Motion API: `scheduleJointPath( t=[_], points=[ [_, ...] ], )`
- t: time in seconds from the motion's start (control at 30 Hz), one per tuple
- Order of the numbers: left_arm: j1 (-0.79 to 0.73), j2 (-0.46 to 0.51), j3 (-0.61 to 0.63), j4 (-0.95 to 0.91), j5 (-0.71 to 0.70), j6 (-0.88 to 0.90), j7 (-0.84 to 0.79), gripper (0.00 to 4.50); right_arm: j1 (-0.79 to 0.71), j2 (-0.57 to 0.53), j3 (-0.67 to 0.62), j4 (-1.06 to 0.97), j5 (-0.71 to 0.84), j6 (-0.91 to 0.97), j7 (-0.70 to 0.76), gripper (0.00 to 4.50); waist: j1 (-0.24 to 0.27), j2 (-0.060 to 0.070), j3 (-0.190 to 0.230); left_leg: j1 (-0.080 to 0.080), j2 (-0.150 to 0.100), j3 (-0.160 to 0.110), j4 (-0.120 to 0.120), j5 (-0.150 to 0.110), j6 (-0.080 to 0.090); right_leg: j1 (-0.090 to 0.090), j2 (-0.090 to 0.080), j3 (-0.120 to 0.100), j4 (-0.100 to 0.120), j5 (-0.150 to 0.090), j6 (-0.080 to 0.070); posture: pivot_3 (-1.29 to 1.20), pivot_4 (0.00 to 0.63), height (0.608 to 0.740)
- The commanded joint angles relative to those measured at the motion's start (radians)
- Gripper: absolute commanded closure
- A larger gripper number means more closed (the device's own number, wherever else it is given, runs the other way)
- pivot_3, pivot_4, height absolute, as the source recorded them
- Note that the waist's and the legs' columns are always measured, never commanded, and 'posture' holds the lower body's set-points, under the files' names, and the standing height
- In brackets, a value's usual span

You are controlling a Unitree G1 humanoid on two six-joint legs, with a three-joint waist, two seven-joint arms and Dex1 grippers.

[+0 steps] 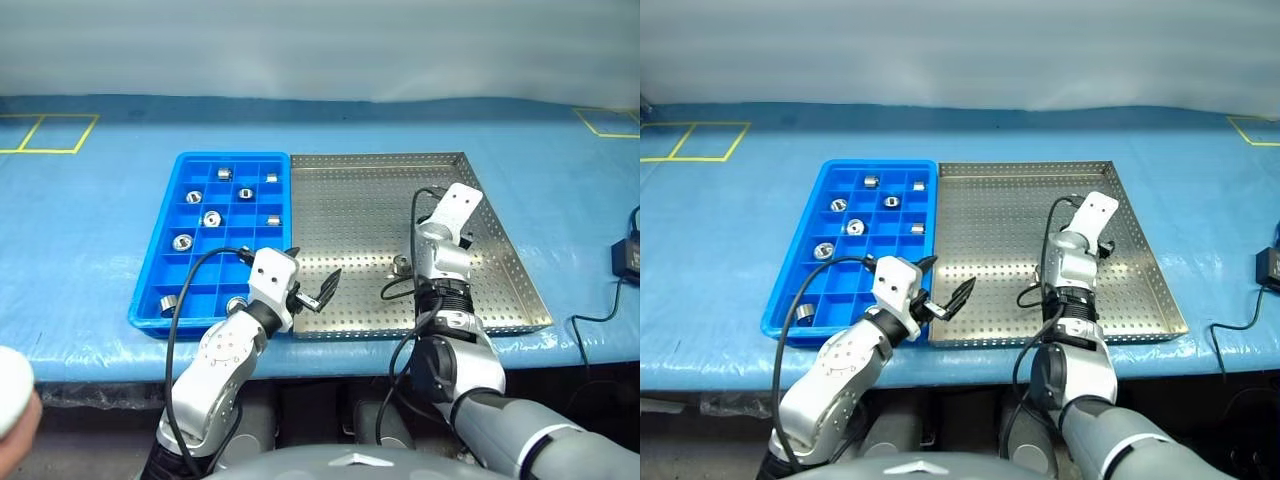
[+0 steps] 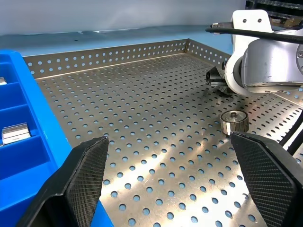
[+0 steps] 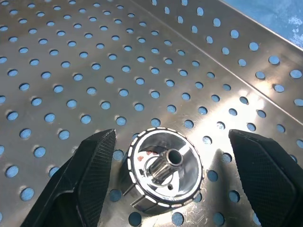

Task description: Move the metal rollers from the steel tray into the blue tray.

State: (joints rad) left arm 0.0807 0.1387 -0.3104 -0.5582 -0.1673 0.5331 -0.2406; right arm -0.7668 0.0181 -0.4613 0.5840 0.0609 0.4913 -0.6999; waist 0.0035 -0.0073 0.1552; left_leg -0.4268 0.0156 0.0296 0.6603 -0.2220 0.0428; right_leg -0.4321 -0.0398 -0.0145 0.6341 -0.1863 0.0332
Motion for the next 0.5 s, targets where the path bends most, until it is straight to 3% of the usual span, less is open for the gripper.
scheduleJointPath(
  t=[0.03,0.1,0.27,0.5],
  points=[
    [0.005,0.000,0.010,-0.049,0.001,-0.013,0.008,0.00,-0.014,0.009,-0.024,-0.004,0.040,-0.011,-0.027,0.66,0.002,0.000,0.000,0.000,0.000,0.000,0.000,0.000,0.000,0.000,0.000,0.000,0.000,0.000,0.000,0.15,0.150,0.740],
    [0.007,0.001,0.012,-0.051,0.001,-0.014,0.010,0.00,-0.005,0.018,-0.018,-0.016,0.048,-0.002,-0.028,1.05,0.005,0.000,0.000,0.000,0.001,0.000,0.000,0.000,0.000,0.000,0.001,0.000,0.000,0.000,0.000,0.15,0.150,0.740],
    [0.004,0.000,0.012,-0.050,0.005,-0.015,0.013,0.00,0.029,0.045,0.034,-0.102,0.039,0.033,-0.004,2.70,0.013,0.000,0.000,0.000,0.001,0.000,0.000,0.000,0.000,0.000,0.001,0.000,0.000,0.000,0.000,0.15,0.150,0.740],
    [0.007,0.000,0.020,-0.047,0.018,-0.026,0.031,0.00,0.103,0.059,0.217,-0.375,0.007,0.162,0.144,2.79,0.013,0.002,0.001,0.000,0.001,0.000,0.000,0.000,0.000,-0.001,0.001,0.001,0.000,0.000,0.000,0.15,0.150,0.740]
  ],
)
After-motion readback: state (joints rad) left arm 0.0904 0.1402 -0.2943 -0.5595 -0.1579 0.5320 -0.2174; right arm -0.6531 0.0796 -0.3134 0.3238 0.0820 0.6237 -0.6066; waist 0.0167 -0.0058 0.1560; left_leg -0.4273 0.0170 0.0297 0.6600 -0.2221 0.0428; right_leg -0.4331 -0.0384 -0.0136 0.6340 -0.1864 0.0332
